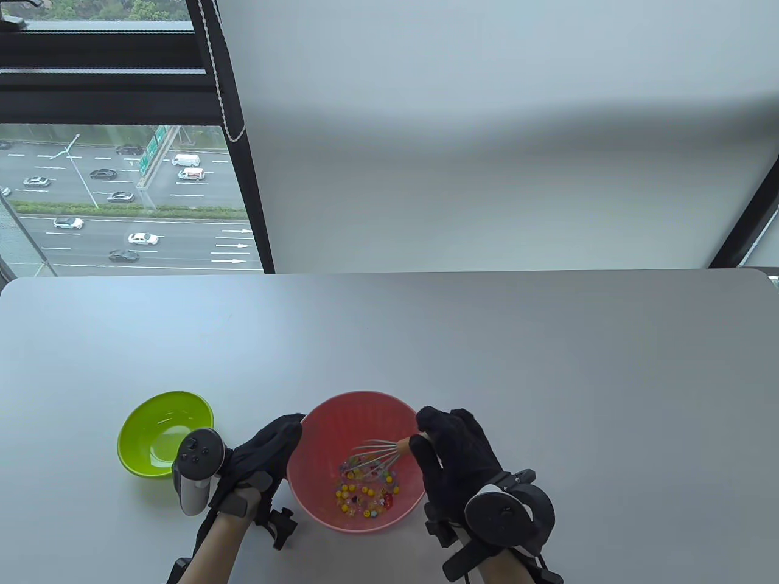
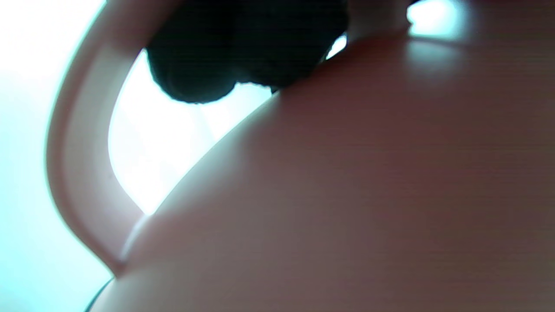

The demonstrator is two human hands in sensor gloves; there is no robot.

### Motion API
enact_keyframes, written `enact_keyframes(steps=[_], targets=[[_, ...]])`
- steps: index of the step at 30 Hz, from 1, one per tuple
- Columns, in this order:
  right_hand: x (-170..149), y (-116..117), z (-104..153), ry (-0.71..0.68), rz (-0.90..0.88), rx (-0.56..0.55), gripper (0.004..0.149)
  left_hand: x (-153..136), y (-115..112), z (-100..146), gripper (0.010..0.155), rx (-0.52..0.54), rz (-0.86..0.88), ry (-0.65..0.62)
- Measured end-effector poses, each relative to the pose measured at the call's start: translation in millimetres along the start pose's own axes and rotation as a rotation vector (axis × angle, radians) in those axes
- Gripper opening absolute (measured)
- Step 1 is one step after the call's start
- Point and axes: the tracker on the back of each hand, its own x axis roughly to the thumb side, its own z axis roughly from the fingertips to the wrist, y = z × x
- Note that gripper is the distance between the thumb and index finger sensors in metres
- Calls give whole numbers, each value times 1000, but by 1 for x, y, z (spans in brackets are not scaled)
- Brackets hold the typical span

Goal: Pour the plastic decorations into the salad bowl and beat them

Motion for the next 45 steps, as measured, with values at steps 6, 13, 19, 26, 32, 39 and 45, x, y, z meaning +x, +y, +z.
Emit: enact_keyframes(steps=[6,13,19,26,32,39,45], targets=[[-12,-10,-2,79,-169,-44,49,0,0,0,68,0,1,1],[-14,-14,-2,23,57,-77,49,0,0,0,68,-2,-1,-1],[-20,-15,-2,58,59,-98,47,0,0,0,68,-2,1,0],[-33,-45,1,161,-170,-315,44,0,0,0,68,-5,-4,1],[-65,-26,4,218,170,-228,43,0,0,0,68,-7,-7,2],[-92,9,7,365,259,30,40,0,1,0,68,-8,-11,1],[-109,31,8,501,316,431,45,0,1,0,68,-9,-21,2]])
